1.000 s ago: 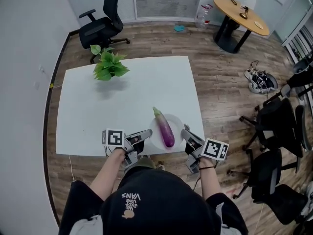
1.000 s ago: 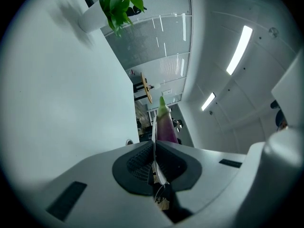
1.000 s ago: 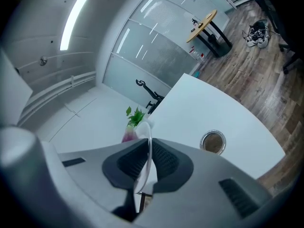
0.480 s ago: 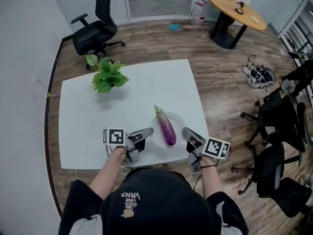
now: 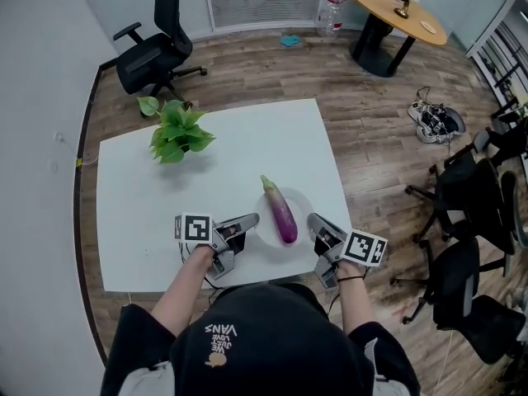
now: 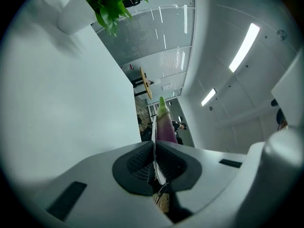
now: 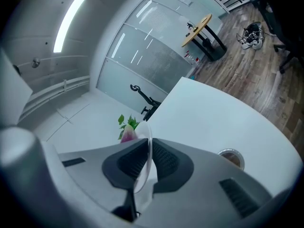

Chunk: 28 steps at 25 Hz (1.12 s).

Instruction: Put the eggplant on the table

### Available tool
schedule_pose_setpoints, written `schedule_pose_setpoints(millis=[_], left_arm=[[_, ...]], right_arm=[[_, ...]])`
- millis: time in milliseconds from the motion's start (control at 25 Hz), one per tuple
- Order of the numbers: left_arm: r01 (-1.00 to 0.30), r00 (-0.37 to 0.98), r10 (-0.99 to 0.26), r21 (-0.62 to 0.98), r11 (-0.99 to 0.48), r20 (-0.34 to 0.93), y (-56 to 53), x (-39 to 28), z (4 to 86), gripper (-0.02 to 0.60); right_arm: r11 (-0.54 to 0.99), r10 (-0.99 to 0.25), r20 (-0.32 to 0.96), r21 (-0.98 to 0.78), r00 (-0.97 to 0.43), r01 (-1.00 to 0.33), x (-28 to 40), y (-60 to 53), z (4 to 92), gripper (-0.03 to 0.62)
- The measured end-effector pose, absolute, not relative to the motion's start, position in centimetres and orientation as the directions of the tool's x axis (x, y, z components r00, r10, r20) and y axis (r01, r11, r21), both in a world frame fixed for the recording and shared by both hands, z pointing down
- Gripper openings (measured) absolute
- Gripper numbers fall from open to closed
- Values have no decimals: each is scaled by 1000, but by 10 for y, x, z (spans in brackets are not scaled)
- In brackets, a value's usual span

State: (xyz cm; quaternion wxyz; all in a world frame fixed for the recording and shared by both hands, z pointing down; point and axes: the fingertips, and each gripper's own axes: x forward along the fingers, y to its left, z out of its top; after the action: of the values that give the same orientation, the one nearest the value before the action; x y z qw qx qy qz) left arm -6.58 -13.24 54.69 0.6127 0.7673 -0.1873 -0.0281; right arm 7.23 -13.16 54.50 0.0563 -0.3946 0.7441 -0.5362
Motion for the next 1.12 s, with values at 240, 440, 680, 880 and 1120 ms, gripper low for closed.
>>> schedule_pose_setpoints(millis=[240, 440, 680, 880, 1120], left_arm=[[-264, 922, -334, 948, -178, 194, -155, -54, 552, 23], [-271, 914, -355, 947, -173, 197, -171, -47, 553, 23], [-304, 901, -371, 937, -171, 225, -192, -39, 563, 25], [-311, 894, -379, 940, -141, 239, -203, -35, 576, 25], [-334, 883, -387, 934, -123, 265, -217, -33, 595, 25]], right_arm=[[135, -634, 342, -834, -693, -535, 84, -155, 547, 35], [154, -618, 343, -830, -708, -537, 90, -176, 548, 35], [151, -598, 349, -835, -722, -528, 98, -198, 558, 35], [149, -572, 376, -827, -729, -543, 101, -214, 576, 35], [143, -549, 392, -826, -738, -545, 103, -230, 594, 35]])
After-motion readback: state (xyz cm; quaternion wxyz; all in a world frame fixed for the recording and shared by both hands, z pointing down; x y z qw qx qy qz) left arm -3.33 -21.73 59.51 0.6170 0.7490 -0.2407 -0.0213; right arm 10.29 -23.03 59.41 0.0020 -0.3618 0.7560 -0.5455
